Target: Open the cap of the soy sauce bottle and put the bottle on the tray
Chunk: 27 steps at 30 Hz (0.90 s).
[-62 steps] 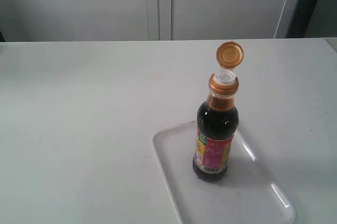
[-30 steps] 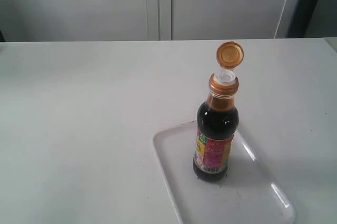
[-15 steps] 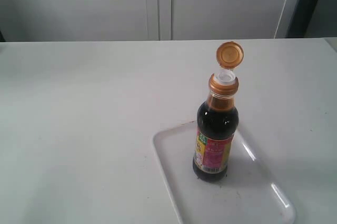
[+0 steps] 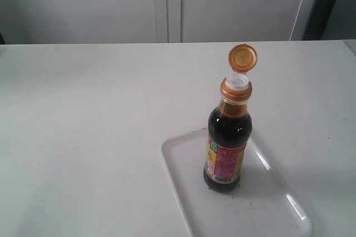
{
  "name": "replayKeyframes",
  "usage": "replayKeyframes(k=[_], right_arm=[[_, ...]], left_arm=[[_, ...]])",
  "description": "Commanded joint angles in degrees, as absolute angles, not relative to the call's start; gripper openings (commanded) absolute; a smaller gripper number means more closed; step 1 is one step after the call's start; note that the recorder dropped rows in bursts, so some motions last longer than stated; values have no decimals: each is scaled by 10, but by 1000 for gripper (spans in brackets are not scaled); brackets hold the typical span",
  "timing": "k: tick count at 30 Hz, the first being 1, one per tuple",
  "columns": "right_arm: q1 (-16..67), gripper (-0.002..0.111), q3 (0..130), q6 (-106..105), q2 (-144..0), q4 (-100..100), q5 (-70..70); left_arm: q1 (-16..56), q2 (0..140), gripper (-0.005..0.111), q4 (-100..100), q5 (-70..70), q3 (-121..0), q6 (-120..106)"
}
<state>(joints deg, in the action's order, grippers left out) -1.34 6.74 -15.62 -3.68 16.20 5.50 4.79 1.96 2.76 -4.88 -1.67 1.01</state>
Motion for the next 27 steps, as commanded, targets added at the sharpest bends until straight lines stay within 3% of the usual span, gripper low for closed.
replayKeyframes(k=[1, 27], right_arm=[[-16, 0, 66, -156, -34, 160, 50], [-16, 0, 66, -156, -34, 161, 51]], left_arm=[[47, 0, 0, 22, -79, -14, 12], [18, 0, 0, 0, -129, 0, 8]])
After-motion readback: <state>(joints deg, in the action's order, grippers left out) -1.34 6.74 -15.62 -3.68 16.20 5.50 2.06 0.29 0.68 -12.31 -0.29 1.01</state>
